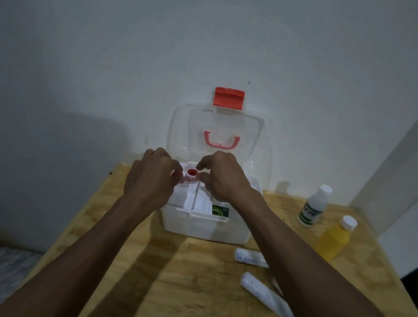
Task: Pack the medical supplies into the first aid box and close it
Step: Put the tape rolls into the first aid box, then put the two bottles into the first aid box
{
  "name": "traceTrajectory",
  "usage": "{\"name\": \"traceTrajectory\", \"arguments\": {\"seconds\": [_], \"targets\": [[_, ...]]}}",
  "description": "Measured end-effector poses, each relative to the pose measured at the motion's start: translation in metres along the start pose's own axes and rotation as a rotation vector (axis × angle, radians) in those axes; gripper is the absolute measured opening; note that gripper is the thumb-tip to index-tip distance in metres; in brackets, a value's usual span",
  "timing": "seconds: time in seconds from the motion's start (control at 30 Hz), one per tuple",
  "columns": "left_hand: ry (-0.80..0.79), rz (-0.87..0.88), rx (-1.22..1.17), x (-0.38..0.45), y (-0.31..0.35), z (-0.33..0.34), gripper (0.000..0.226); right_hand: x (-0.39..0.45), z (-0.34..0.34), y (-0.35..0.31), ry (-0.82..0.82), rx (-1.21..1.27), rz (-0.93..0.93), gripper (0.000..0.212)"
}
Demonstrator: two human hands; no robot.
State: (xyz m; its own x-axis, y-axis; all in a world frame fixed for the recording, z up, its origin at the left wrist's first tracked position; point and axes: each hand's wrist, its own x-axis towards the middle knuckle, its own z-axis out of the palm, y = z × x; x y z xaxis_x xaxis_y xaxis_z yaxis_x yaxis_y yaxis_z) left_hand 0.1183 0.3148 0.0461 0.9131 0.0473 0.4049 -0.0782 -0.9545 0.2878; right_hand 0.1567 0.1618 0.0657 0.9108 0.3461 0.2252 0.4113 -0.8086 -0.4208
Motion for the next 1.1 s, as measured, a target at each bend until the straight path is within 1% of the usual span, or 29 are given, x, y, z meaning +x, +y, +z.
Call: {"name": "traceTrajectory", "arguments": {"seconds": [0.13, 0.2, 0.27, 0.33, 0.4, 0.5, 0.6, 0.67, 0.8, 0.9, 1.03, 1.1], "targets": [[0.075, 0.012, -0.109, -0.01, 0.021, -0.008, 0.024, -0.028, -0.031, 0.011, 0.083, 0.011, 0.001, 0.027], [0.103, 0.048, -0.177, -0.018, 0.036, -0.01, 0.026, -0.045, -0.047, 0.022, 0.128, 0.023, 0.025, 0.026], [0.115, 0.093, -0.236, -0.025, 0.055, -0.01, 0.027, -0.062, -0.063, 0.034, 0.173, 0.041, 0.055, 0.025], [0.12, 0.101, -0.278, -0.031, 0.076, -0.007, 0.028, -0.081, -0.078, 0.048, 0.234, 0.063, 0.075, 0.022], [0.12, 0.102, -0.313, -0.035, 0.097, -0.003, 0.028, -0.099, -0.093, 0.061, 0.31, 0.075, 0.09, 0.02], [0.108, 0.161, -0.378, -0.042, 0.126, 0.009, 0.027, -0.127, -0.112, 0.085, 0.43, 0.091, 0.151, 0.016], [0.064, 0.224, -0.447, -0.041, 0.153, 0.028, 0.028, -0.151, -0.123, 0.117, 0.554, 0.12, 0.25, 0.015], [0.035, 0.247, -0.476, -0.037, 0.171, 0.045, 0.03, -0.162, -0.124, 0.137, 0.604, 0.128, 0.319, 0.018], [-0.019, 0.231, -0.543, -0.024, 0.206, 0.075, 0.04, -0.174, -0.114, 0.162, 0.582, 0.145, 0.408, 0.033], [-0.071, 0.249, -0.567, -0.009, 0.226, 0.094, 0.045, -0.176, -0.097, 0.171, 0.585, 0.192, 0.412, 0.041], [-0.136, 0.252, -0.567, 0.009, 0.242, 0.115, 0.044, -0.177, -0.075, 0.182, 0.612, 0.221, 0.388, 0.036], [-0.135, 0.257, -0.557, 0.013, 0.246, 0.122, 0.04, -0.178, -0.066, 0.187, 0.625, 0.204, 0.393, 0.032]]}}
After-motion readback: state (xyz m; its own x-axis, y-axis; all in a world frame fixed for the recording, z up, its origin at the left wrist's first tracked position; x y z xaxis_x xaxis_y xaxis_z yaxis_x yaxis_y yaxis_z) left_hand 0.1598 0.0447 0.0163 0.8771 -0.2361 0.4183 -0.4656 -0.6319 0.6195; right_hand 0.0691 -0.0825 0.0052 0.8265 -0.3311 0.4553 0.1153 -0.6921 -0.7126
